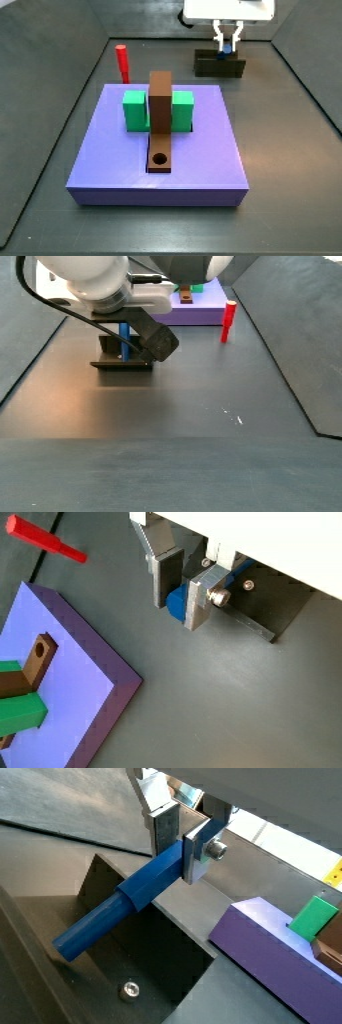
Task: Pick up the blue object. Move up. Place the blue object on the fixture. Regrasp the blue object. Move to above the board. Insert the blue object.
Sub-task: Place the blue object on the fixture, then regrasp the blue object.
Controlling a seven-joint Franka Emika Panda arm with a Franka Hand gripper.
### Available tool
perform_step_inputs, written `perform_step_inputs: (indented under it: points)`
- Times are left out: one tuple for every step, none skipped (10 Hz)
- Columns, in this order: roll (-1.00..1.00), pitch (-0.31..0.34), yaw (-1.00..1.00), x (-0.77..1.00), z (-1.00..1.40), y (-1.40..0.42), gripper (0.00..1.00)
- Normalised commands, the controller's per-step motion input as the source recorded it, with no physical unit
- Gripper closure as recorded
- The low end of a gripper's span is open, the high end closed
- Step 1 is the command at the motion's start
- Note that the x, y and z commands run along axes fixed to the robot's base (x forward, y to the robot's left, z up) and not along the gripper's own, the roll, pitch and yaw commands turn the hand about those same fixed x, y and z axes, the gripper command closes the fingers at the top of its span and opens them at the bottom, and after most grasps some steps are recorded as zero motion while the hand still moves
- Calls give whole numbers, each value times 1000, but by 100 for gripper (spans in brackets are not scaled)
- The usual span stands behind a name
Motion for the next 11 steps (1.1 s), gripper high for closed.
perform_step_inputs:
  points:
    - [17, 74, 0, 9, -46, 37, 100]
    - [66, 63, 0, 6, -74, 34, 100]
    - [123, 66, 0, 29, -103, 17, 100]
    - [206, 57, -6, 3, -177, 23, 100]
    - [394, 86, -6, 3, -249, 9, 100]
    - [300, 74, -3, 6, -211, 0, 100]
    - [126, 49, -9, 6, -151, 0, 100]
    - [43, 69, 0, 29, -29, 0, 100]
    - [0, 0, 0, 0, 0, 0, 100]
    - [0, 0, 0, 0, 0, 0, 0]
    - [317, -23, 160, -103, 266, 0, 0]
